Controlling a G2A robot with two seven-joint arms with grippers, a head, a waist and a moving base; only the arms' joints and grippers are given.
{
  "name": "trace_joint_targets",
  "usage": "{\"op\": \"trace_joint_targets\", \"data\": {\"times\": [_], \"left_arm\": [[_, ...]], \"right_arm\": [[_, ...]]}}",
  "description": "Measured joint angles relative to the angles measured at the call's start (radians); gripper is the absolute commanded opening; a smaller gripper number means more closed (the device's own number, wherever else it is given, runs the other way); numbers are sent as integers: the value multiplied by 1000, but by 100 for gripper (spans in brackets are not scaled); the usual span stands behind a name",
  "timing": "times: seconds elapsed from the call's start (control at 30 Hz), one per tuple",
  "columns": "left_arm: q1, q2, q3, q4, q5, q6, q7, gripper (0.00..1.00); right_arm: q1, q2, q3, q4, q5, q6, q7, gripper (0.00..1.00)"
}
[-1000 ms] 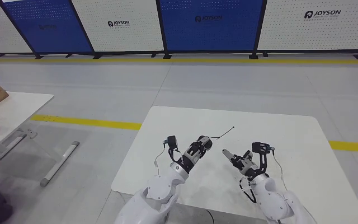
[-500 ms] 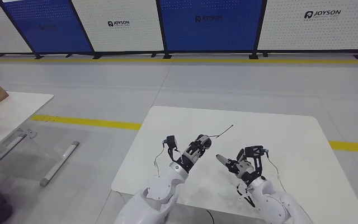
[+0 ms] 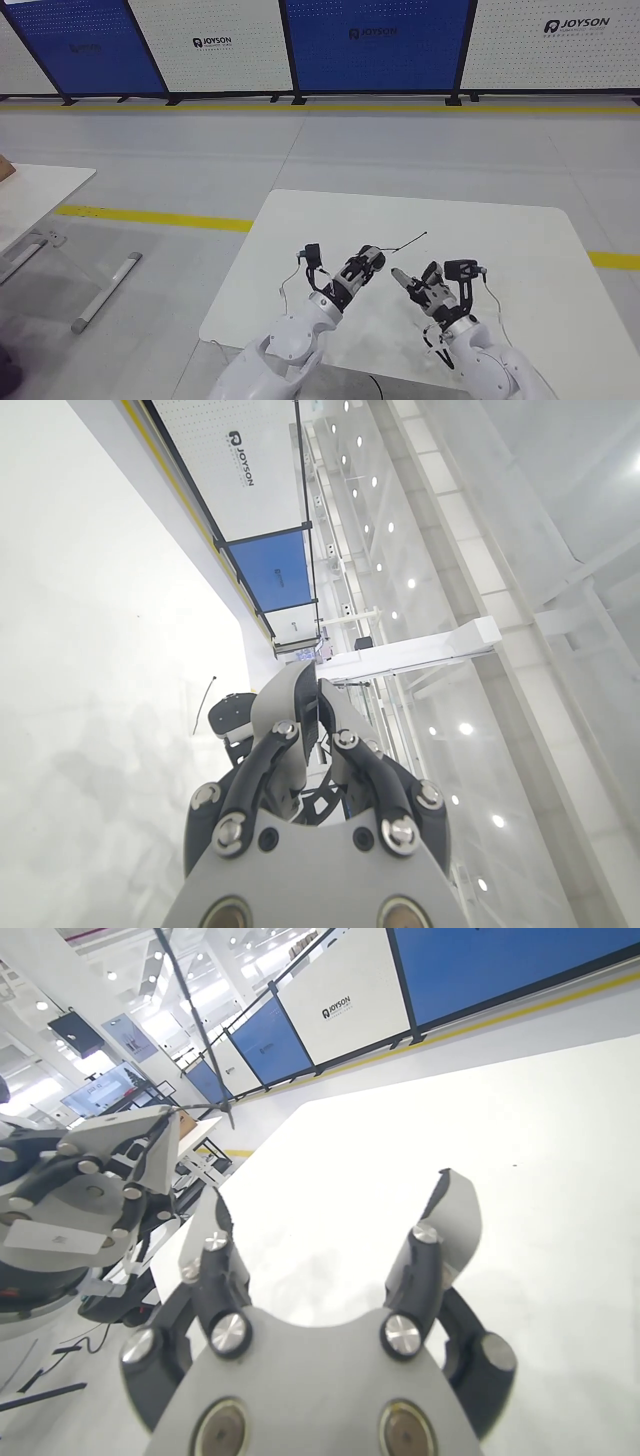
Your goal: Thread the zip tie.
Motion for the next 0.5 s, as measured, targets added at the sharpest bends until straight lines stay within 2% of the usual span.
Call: {"op": "trace_joint_targets", "data": {"times": [0.5], "left_arm": [[-14, -4, 23, 14, 36, 20, 2, 0]], "right_arm": [[2, -1, -3, -16, 28, -15, 14, 42]]}}
